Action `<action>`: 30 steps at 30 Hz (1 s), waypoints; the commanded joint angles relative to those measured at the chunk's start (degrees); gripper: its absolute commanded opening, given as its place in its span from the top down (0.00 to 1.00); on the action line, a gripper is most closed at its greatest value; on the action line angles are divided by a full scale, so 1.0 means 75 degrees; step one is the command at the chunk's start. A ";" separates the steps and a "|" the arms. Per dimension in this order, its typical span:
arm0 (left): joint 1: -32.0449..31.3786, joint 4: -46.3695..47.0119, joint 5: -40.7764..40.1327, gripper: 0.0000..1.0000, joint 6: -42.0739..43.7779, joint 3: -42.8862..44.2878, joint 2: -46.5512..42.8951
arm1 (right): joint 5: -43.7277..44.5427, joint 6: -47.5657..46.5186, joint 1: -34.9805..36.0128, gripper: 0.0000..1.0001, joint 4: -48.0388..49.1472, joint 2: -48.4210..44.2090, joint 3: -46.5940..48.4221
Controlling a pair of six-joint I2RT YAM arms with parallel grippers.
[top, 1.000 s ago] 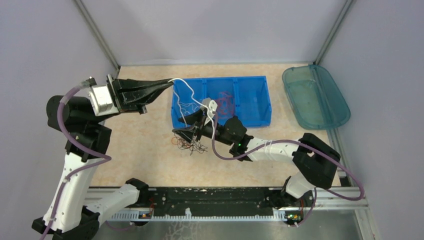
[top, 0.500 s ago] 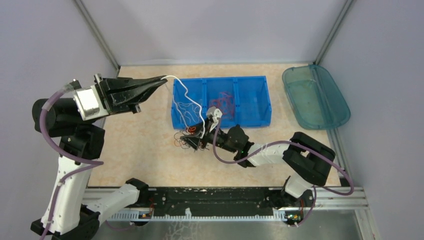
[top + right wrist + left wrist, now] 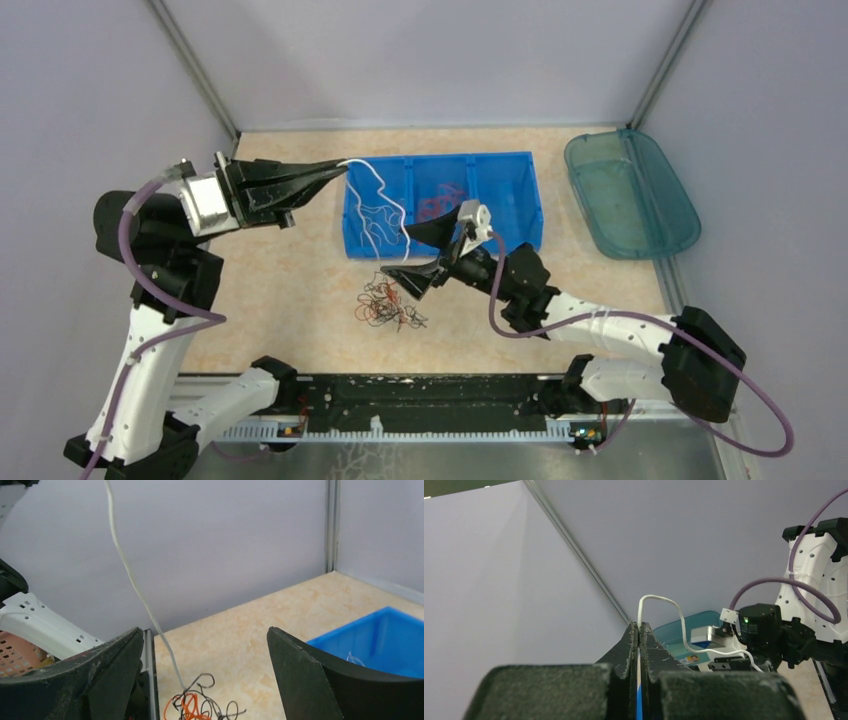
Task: Untangle the cables
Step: Untie the cable.
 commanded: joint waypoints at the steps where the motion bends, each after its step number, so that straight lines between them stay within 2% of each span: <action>1: 0.0027 -0.0097 0.0423 1.00 0.0168 0.0034 0.0091 | -0.0907 -0.0423 -0.0235 0.05 -0.0695 -0.0093 0.0886; 5: 0.0018 -0.0505 0.0674 1.00 0.0329 0.0120 0.0192 | -0.1537 -0.0429 -0.0231 0.01 -0.0858 0.0196 0.1590; 10: 0.0019 -0.0727 0.0769 1.00 0.0368 0.0137 0.0176 | -0.1752 -0.0022 -0.0236 0.03 -0.0106 0.0713 0.1805; 18: 0.0014 -0.0676 0.0825 1.00 0.0231 0.0316 0.0194 | -0.2003 0.0981 -0.0205 0.20 0.1195 0.1706 0.1882; 23: 0.0011 -0.0507 0.0817 1.00 0.0063 0.0523 0.0271 | -0.1887 0.1299 -0.0167 0.42 0.1562 0.2331 0.1898; 30: 0.0016 -0.0298 0.0835 1.00 -0.0069 0.0911 0.0385 | -0.1402 0.1449 -0.0154 0.50 0.1896 0.2709 0.1324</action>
